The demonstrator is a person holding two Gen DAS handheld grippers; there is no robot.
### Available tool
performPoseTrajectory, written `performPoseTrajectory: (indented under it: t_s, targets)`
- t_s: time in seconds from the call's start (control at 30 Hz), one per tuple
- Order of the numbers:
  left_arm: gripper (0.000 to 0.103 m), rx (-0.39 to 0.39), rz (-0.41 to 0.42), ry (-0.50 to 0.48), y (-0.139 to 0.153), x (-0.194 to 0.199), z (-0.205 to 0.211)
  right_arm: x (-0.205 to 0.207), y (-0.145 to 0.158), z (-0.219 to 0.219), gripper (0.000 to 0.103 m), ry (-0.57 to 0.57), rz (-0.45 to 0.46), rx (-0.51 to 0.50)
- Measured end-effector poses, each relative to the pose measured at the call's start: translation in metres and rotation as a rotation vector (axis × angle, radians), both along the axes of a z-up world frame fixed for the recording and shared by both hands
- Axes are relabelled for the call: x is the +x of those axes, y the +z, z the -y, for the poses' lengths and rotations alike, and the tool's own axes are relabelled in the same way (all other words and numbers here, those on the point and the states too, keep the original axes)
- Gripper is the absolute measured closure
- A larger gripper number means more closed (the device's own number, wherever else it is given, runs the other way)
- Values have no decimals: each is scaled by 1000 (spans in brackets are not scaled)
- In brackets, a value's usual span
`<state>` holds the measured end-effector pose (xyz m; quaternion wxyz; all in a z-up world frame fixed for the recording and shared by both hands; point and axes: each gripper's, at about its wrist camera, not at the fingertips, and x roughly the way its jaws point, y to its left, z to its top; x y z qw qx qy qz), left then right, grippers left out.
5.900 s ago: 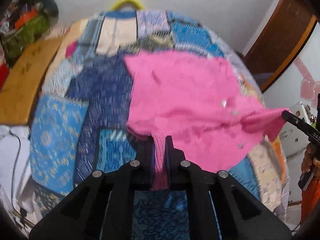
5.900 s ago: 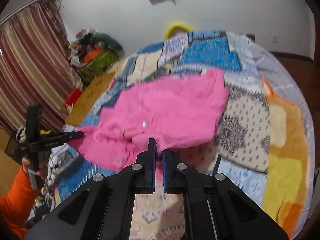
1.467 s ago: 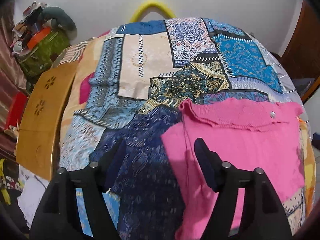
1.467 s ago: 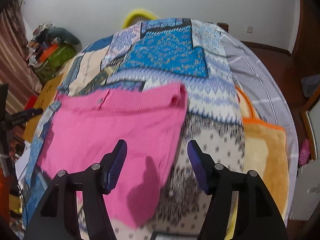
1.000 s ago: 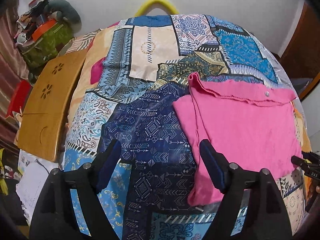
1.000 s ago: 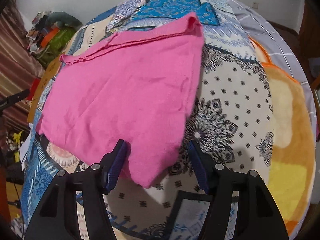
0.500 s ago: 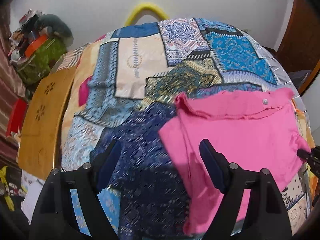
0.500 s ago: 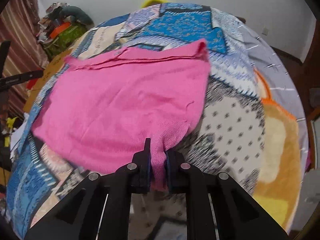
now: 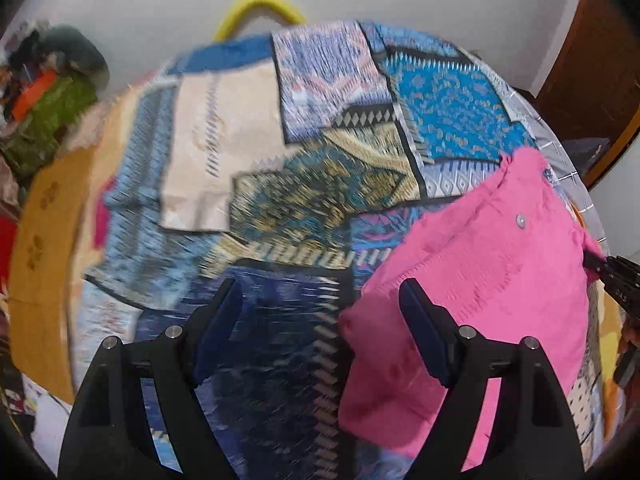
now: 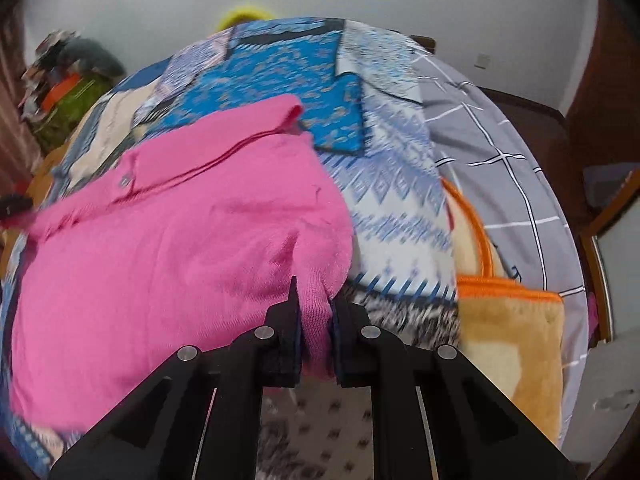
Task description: Fold small clothes
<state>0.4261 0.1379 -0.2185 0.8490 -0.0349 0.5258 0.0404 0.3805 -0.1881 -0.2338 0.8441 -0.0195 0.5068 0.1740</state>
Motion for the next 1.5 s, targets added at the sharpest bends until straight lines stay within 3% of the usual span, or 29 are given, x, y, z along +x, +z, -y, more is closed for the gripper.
performPoseTrajectory:
  t_s: [0.17, 0.27, 0.33, 0.4, 0.47, 0.5, 0.6, 0.8, 0.97, 1.07, 1.23, 1.5]
  targets:
    - [23, -115, -57, -16, -28, 12, 15, 2, -2, 1, 90, -5, 6, 3]
    - [24, -128, -38, -30, -32, 11, 25, -3, -2, 3, 89, 14, -9, -2]
    - [32, -131, -32, -46, -32, 10, 30, -6, -1, 5, 84, 19, -19, -13]
    - [59, -168, -38, -73, -32, 9, 36, -9, -1, 8, 68, 15, -40, -16]
    - [69, -198, -41, -69, -32, 7, 39, -15, 2, 11, 56, 12, -49, -6]
    - [77, -208, -38, -66, -31, 6, 40, -19, 4, 13, 54, 11, -48, 0]
    - [88, -237, -29, -34, -29, -3, 36, -31, 12, 14, 52, 11, -44, 10]
    - [92, -162, -10, -14, -17, -38, 32, -70, 29, 7, 50, 36, -56, 93]
    - [92, -94, -17, -28, -16, -86, 28, -108, 34, -15, 50, 104, -119, 182]
    - [92, -105, -42, -12, -19, -110, 23, -125, 30, -27, 50, 127, -194, 242]
    - [92, -139, -68, -1, -21, -152, 16, -141, 28, -47, 50, 159, -245, 267]
    - [92, -208, -76, -41, -16, -200, 31, -155, 29, -62, 50, 186, -272, 232]
